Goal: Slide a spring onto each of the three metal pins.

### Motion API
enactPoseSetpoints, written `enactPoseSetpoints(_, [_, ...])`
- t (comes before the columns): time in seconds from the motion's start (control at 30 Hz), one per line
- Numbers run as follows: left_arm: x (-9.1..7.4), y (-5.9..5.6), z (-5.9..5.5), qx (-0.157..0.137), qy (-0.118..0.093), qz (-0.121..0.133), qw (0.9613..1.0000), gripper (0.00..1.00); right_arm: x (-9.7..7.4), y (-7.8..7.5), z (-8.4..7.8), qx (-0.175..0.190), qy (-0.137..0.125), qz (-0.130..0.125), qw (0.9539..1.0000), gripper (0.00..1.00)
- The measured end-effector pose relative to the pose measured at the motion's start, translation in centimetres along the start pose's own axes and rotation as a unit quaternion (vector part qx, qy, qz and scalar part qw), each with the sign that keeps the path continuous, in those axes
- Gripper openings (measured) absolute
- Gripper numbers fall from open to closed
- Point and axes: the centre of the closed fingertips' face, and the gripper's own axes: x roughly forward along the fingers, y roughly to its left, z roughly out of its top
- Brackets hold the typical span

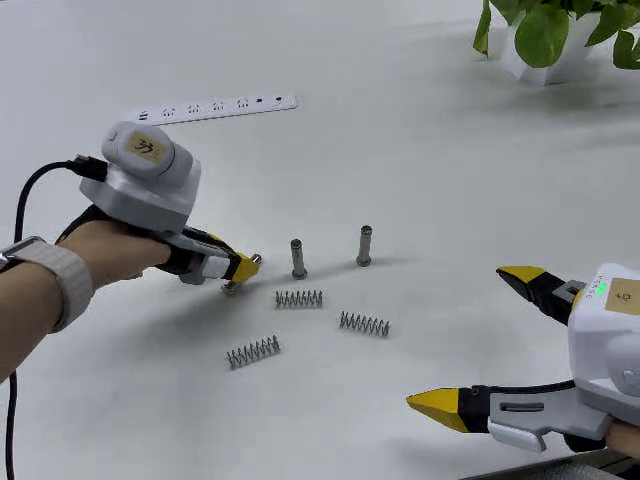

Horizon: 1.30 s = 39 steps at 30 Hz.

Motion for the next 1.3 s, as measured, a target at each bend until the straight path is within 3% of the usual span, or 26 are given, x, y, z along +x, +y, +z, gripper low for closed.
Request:
enactPoseSetpoints(0.17, [0.5, 0.3, 0.1, 0.000, 0.022, 0.012, 0.9997, 0.18, 0.1, 0.0, -0.2, -0.001, 0.002, 0.001, 1.0000, 0.99])
enactPoseSetpoints(0.37, [0.7, -0.1, -0.3, 0.014, 0.054, 0.024, 0.9981, 0.15, 0.1, 0.0, -0.3, -0.005, 0.004, 0.003, 1.0000, 0.99])
enactPoseSetpoints(0.47, [0.8, 0.3, -0.2, 0.022, 0.068, 0.031, 0.9969, 0.13, 0.1, 0.0, -0.4, -0.005, 0.006, 0.002, 1.0000, 0.99])
enactPoseSetpoints(0.63, [1.0, 0.7, -0.4, 0.062, 0.120, 0.061, 0.9889, 0.11, 0.1, 0.0, -0.4, -0.005, 0.005, 0.003, 1.0000, 0.99])
enactPoseSetpoints(0.67, [1.1, 0.6, -0.4, 0.085, 0.133, 0.065, 0.9853, 0.11, 0.1, 0.0, -0.4, -0.005, 0.005, 0.003, 1.0000, 0.99])
enactPoseSetpoints(0.77, [1.2, 0.3, -0.5, 0.089, 0.149, 0.076, 0.9818, 0.11, 0.1, 0.0, -0.6, -0.005, 0.009, 0.002, 0.9999, 0.98])
enactPoseSetpoints(0.93, [1.1, 0.5, -0.6, 0.072, 0.162, 0.088, 0.9802, 0.09, 0.0, -0.1, -0.4, -0.002, 0.004, -0.002, 1.0000, 0.98])
enactPoseSetpoints(1.3, [1.1, 1.1, -0.7, 0.056, 0.134, 0.090, 0.9854, 0.08, 0.1, 0.0, -0.4, -0.004, 0.006, -0.001, 1.0000, 0.98])
